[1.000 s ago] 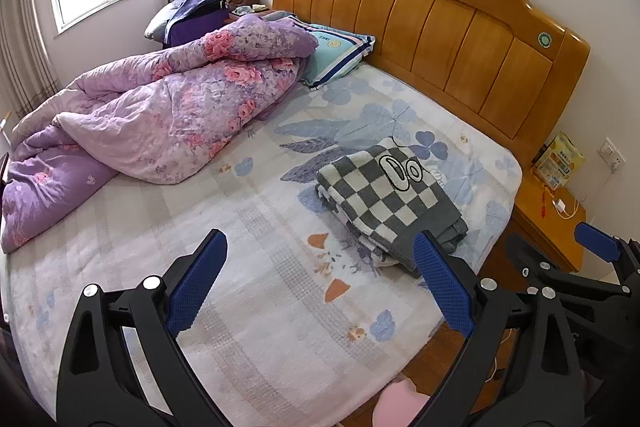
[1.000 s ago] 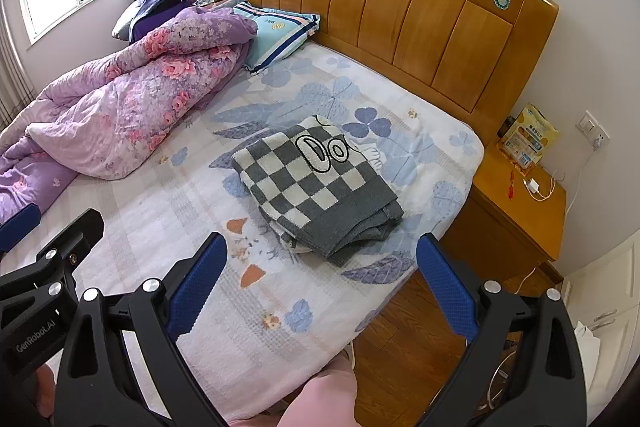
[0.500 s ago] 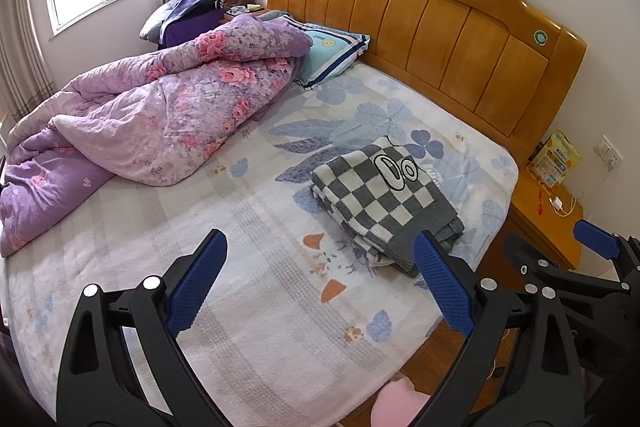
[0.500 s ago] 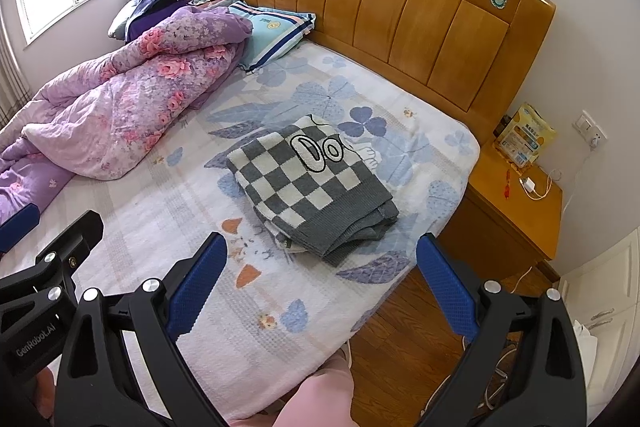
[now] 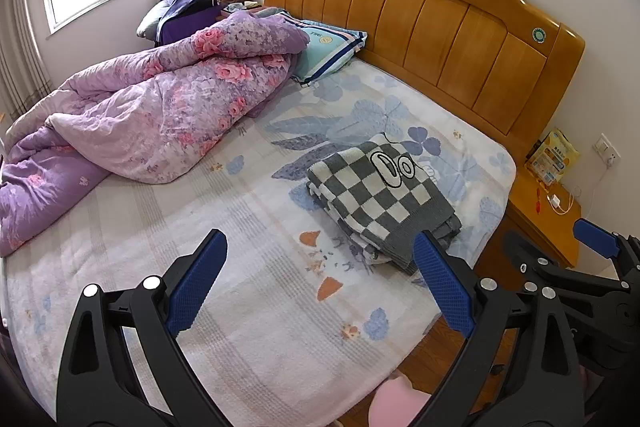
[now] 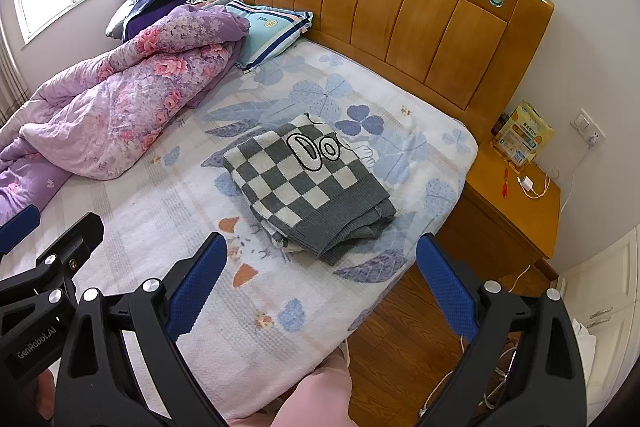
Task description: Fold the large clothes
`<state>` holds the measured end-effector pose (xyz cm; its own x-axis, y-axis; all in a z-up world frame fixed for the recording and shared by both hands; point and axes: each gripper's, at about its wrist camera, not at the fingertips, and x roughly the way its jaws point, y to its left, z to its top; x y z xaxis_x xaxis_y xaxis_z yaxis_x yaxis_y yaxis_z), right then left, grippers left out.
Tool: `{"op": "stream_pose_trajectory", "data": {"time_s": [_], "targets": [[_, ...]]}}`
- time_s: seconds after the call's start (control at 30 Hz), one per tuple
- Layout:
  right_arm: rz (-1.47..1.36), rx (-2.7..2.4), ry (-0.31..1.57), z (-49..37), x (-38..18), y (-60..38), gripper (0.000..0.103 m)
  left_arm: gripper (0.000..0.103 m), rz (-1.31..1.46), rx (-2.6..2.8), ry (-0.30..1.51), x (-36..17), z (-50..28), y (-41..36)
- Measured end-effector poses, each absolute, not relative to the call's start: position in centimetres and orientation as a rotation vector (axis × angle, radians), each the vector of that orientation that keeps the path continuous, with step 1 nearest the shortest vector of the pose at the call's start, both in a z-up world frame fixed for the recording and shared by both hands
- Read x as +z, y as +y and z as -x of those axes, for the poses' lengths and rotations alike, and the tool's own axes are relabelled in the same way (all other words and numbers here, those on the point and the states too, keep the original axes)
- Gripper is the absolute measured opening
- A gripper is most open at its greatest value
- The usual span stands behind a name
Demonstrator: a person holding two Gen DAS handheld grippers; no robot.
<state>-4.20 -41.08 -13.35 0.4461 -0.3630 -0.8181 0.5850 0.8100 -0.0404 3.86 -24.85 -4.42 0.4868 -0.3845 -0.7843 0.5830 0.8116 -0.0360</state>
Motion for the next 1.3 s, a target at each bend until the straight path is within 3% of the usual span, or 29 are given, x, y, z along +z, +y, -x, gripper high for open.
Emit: {"op": "stream_pose_trajectory", "data": {"time_s": [1.3], "targets": [[-0.243, -0.587, 0.953, 3.47, -13.90, -41.38, 0.092, 0.095, -0.249, -0.599, 0.887, -4.76, -3.39, -25.19]]}}
